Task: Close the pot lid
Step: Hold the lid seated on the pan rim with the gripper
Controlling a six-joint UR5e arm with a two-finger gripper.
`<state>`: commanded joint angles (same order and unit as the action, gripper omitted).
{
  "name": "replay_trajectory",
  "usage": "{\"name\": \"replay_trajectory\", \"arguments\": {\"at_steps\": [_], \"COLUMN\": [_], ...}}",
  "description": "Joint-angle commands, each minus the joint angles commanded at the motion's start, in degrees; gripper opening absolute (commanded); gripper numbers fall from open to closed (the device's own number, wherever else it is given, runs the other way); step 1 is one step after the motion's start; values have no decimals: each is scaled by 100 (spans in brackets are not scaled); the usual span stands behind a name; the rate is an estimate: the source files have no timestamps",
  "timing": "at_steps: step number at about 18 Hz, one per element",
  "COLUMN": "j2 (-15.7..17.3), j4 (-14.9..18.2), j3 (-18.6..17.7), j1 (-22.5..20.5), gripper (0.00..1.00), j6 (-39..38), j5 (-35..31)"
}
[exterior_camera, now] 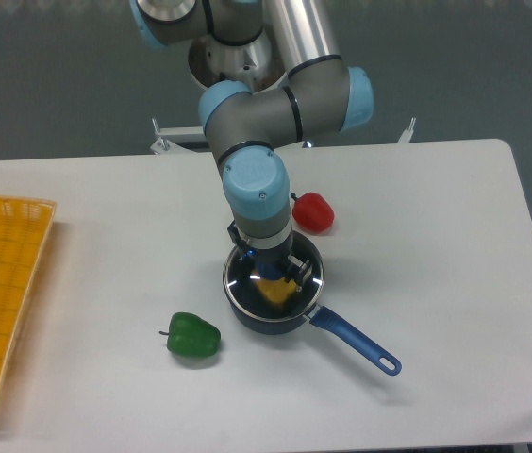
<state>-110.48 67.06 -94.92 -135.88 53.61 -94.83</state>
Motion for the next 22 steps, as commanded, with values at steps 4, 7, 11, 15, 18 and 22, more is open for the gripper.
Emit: {"name": "replay_trajectory", "arguments": {"at_steps": [4,7,11,15,18,22], "j2": [0,0,0,0,-9,96], "j4": [-9,-9,-9,-17,-9,36], "j3": [9,9,0,0,26,299], "j1": [0,26,26,35,26,-26], "gripper": [56,58,100,100,100,100], "j6": [-35,-26,26,26,53,53], "j5": [9,-17,-44,-88,-114,-123]}}
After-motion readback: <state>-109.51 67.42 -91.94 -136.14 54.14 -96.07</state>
